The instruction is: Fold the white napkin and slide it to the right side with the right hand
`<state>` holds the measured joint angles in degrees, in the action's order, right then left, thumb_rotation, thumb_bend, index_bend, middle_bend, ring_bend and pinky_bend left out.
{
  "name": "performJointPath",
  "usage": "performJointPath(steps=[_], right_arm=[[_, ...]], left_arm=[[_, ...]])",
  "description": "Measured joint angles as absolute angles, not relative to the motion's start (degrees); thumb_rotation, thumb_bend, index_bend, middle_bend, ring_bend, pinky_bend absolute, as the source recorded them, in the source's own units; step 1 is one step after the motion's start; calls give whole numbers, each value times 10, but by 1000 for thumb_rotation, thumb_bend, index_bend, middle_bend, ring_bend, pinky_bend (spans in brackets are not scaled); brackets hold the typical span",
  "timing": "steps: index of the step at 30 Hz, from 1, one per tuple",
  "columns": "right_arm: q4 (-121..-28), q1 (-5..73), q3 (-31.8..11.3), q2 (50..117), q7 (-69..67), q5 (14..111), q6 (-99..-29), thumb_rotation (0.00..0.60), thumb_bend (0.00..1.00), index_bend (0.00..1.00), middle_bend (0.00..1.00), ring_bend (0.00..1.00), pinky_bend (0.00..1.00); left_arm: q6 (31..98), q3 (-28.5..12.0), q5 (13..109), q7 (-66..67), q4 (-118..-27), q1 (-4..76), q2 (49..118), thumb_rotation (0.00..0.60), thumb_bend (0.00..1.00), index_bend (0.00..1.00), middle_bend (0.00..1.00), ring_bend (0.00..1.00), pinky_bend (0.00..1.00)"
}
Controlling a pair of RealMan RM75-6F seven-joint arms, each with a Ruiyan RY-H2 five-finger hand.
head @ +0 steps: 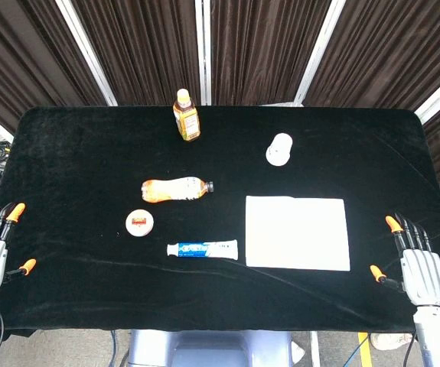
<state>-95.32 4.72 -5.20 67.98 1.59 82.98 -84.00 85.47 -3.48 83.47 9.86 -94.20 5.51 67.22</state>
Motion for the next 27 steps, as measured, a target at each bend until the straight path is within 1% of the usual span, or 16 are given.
performJointPath(steps=[20,24,27], right_arm=[[-951,54,-52,685,14,829,-829,600,118,0,0,0,0],[-954,71,-56,686,5,840,-815,600,119,0,0,0,0],[-955,89,-55,685,-9,856,-789,600,119,0,0,0,0]], left_arm=[[855,-35,834,99,-946,55,670,600,155,0,0,0,0],[857,-39,829,99,-947,54,670,600,155,0,0,0,0],[858,-39,828,100,-947,54,670,600,155,0,0,0,0]])
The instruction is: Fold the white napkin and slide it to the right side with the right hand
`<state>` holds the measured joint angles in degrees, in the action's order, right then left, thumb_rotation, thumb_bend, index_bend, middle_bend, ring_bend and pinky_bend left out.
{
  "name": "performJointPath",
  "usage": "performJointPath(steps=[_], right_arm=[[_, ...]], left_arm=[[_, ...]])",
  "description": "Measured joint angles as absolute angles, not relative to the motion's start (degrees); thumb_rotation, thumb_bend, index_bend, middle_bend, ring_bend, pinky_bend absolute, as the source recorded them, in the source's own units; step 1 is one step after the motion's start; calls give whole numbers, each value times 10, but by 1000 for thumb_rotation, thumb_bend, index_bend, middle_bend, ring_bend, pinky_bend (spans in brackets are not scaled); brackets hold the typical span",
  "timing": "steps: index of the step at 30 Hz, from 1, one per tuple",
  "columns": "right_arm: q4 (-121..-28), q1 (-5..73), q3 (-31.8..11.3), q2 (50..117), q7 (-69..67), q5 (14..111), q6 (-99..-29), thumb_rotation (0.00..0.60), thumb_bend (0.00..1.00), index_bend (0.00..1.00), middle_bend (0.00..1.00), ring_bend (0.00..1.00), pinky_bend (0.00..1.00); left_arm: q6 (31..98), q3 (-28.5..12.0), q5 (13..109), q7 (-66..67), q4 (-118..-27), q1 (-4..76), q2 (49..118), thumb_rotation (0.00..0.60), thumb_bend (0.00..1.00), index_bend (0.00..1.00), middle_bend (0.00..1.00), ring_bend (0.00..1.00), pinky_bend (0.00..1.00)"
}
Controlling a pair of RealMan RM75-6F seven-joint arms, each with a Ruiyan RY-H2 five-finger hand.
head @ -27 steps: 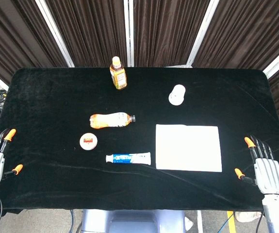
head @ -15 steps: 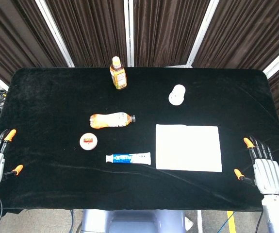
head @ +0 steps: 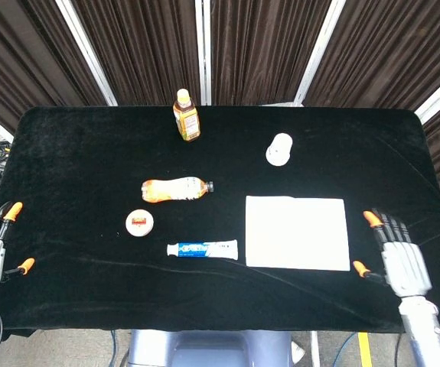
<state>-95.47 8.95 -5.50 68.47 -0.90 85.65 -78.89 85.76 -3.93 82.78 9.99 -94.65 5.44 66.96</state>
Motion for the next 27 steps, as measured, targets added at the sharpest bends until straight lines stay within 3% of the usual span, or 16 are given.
performJointPath(steps=[11,19,27], right_arm=[[-996,155,-40,705,-40,890,-695,600,119,0,0,0,0],[-997,194,-40,789,-21,847,-631,600,120,0,0,0,0],[-944,202,-47,869,36,805,-634,600,124,0,0,0,0]], left_arm=[[853,-39,825,106,-944,56,673,600,156,0,0,0,0],[849,-43,817,96,-943,58,670,600,154,0,0,0,0],[846,-44,812,98,-941,59,671,600,156,0,0,0,0]])
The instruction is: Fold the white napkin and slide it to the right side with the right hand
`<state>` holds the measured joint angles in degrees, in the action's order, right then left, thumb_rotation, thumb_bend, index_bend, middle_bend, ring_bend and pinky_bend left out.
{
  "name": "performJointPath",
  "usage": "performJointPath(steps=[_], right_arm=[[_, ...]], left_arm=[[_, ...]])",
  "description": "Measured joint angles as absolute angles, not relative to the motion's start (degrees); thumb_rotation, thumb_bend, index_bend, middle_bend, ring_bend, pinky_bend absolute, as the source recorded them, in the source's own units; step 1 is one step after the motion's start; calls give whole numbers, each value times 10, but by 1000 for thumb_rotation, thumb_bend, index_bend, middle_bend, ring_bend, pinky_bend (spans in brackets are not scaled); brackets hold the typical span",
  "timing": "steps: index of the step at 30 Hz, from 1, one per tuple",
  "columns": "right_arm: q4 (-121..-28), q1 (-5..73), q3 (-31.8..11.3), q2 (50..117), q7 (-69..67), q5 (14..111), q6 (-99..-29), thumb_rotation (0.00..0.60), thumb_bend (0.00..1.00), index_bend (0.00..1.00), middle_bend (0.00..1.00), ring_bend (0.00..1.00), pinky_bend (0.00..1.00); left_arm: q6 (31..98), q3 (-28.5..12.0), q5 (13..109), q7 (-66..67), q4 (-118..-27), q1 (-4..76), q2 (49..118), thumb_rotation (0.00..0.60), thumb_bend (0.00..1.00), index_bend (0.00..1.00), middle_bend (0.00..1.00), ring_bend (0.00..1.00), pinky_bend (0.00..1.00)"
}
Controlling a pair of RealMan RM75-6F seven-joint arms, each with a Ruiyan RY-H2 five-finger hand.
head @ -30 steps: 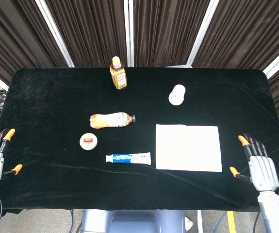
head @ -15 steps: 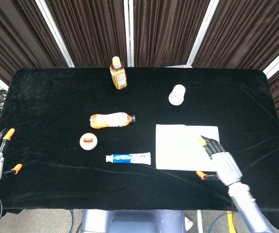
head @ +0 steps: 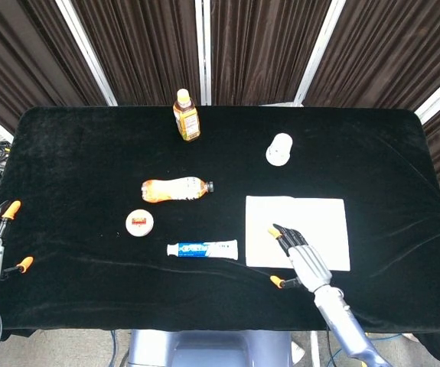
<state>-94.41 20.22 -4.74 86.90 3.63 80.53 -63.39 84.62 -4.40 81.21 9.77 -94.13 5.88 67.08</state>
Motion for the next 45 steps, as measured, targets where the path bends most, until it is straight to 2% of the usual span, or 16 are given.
performJointPath(steps=[8,22,36,45], right_arm=[[-884,207,-58,939,60,780,-649,600,124,0,0,0,0],[-809,215,-68,1014,72,749,-654,600,125,0,0,0,0],[-771,220,-66,1046,94,743,-656,600,126,0,0,0,0],[-716,221,-67,1076,110,752,-678,600,129,0,0,0,0]], left_arm=[[834,-47,792,104,-935,61,674,600,163,0,0,0,0],[822,-53,772,111,-929,66,678,600,169,0,0,0,0],[819,-53,765,111,-931,67,677,600,169,0,0,0,0],[818,-53,762,110,-930,67,677,600,169,0,0,0,0]])
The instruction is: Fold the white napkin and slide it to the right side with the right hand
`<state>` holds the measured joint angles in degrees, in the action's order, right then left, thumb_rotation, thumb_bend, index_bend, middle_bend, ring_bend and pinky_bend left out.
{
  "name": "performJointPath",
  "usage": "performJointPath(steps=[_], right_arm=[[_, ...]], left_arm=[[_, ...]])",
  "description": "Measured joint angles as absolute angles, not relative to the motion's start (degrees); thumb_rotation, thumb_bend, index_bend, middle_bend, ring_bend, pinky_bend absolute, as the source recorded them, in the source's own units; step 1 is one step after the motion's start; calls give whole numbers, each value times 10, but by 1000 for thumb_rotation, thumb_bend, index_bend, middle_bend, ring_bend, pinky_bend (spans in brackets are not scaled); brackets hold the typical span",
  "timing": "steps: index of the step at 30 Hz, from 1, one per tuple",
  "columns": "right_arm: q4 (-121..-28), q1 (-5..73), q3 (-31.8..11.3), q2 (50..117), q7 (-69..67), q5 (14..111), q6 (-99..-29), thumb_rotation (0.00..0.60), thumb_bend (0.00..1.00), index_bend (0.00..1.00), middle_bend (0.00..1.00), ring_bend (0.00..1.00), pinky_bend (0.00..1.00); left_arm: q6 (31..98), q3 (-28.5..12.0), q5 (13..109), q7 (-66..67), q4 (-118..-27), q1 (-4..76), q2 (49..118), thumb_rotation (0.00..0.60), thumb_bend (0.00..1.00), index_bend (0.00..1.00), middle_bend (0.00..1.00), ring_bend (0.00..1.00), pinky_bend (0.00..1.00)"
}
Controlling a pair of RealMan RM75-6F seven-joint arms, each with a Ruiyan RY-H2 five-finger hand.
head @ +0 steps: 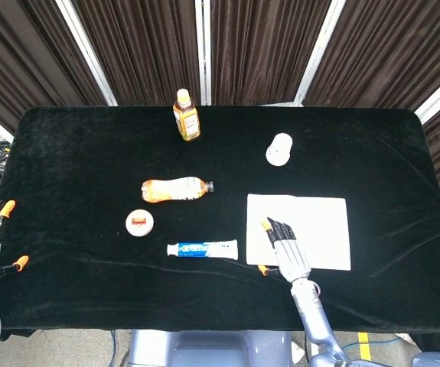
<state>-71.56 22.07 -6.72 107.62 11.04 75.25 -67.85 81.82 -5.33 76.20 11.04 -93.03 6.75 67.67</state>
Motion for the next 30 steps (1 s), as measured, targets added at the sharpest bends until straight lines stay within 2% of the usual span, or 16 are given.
performJointPath(steps=[4,18,30], right_arm=[[-685,219,-68,1095,110,765,-701,600,142,0,0,0,0],[-625,209,-89,1133,49,786,-756,600,360,0,0,0,0],[-652,191,-109,1112,17,795,-806,600,397,0,0,0,0]], left_arm=[[819,-53,763,111,-930,68,677,600,169,0,0,0,0],[821,-52,764,110,-929,67,679,600,169,0,0,0,0],[823,-52,766,112,-930,68,683,600,169,0,0,0,0]])
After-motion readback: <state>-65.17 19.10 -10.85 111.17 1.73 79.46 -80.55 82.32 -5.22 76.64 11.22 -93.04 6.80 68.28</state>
